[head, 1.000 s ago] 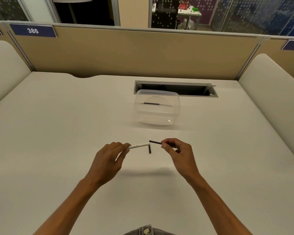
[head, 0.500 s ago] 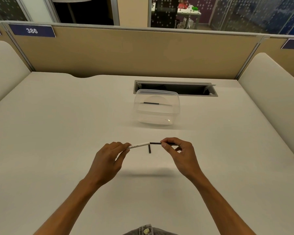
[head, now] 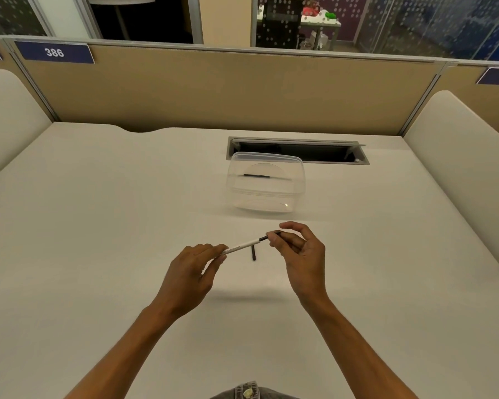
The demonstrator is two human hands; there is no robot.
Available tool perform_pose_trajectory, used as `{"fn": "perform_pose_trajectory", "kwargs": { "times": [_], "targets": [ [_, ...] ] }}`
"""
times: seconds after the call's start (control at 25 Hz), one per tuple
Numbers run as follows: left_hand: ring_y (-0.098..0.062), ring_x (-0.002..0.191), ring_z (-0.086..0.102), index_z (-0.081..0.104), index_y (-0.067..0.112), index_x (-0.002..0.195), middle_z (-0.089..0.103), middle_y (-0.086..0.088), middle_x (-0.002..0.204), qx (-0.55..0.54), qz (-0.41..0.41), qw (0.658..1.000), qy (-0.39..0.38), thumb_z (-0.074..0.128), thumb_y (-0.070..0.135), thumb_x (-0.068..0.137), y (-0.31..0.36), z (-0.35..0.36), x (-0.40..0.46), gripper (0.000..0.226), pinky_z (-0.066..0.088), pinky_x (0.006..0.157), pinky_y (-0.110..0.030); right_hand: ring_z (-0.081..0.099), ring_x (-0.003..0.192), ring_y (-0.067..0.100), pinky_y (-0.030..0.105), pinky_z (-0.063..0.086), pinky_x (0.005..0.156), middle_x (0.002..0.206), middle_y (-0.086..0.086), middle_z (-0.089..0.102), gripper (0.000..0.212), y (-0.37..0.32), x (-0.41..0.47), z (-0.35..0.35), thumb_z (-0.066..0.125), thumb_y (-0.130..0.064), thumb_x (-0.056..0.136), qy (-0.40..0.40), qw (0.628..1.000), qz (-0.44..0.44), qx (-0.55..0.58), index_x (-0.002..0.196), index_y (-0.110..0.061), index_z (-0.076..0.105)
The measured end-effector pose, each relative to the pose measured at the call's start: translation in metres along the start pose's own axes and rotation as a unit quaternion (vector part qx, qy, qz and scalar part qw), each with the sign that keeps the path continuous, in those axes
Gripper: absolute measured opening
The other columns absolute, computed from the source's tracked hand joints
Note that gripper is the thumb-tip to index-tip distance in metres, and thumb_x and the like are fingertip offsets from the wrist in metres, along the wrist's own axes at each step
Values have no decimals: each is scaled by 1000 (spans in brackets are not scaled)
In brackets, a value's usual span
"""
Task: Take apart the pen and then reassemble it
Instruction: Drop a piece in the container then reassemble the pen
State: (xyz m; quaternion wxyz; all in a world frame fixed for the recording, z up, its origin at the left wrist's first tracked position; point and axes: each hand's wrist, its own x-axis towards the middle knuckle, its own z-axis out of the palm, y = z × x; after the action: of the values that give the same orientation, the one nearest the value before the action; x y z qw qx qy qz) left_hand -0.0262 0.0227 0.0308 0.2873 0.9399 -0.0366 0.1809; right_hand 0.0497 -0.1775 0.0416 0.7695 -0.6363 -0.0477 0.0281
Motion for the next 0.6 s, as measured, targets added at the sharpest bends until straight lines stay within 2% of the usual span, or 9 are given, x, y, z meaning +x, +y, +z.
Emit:
{"fn": "perform_pose_trajectory", "kwargs": {
  "times": [0.16, 0.32, 0.48, 0.6],
  "targets": [
    [-18, 70, 59, 67, 20, 104, 67, 8, 79, -31, -14, 999, 6, 51, 26, 93, -1, 2, 1, 21, 48, 69, -32, 74, 83, 23, 24, 55, 76, 81, 7, 76, 16, 1, -2, 9, 79, -7, 76, 18, 999, -27, 8, 85, -16, 70],
    [-16, 72, 60, 67, 21, 104, 67, 11, 79, -46, -22, 999, 11, 51, 26, 92, 0, 4, 0, 20, 48, 70, -31, 72, 82, 21, 29, 56, 80, 82, 3, 76, 12, 4, -2, 14, 79, -10, 77, 17, 999, -34, -29, 84, -19, 76],
    [-12, 74, 61, 67, 20, 103, 68, 13, 80, -73, -33, 997, 20, 53, 25, 92, -1, 7, -1, 19, 48, 70, -31, 69, 77, 16, 26, 53, 72, 79, -5, 74, 7, 9, -10, 17, 70, -25, 87, 15, 991, -75, -106, 85, -27, 76],
    [-6, 76, 62, 68, 20, 101, 67, 17, 80, -96, -43, 994, 30, 54, 25, 91, -3, 9, -3, 18, 49, 71, -32, 68, 80, 14, 20, 48, 68, 87, -11, 74, 18, 17, -9, 15, 57, -33, 92, 4, 983, -110, -147, 89, -28, 74]
  ]
}}
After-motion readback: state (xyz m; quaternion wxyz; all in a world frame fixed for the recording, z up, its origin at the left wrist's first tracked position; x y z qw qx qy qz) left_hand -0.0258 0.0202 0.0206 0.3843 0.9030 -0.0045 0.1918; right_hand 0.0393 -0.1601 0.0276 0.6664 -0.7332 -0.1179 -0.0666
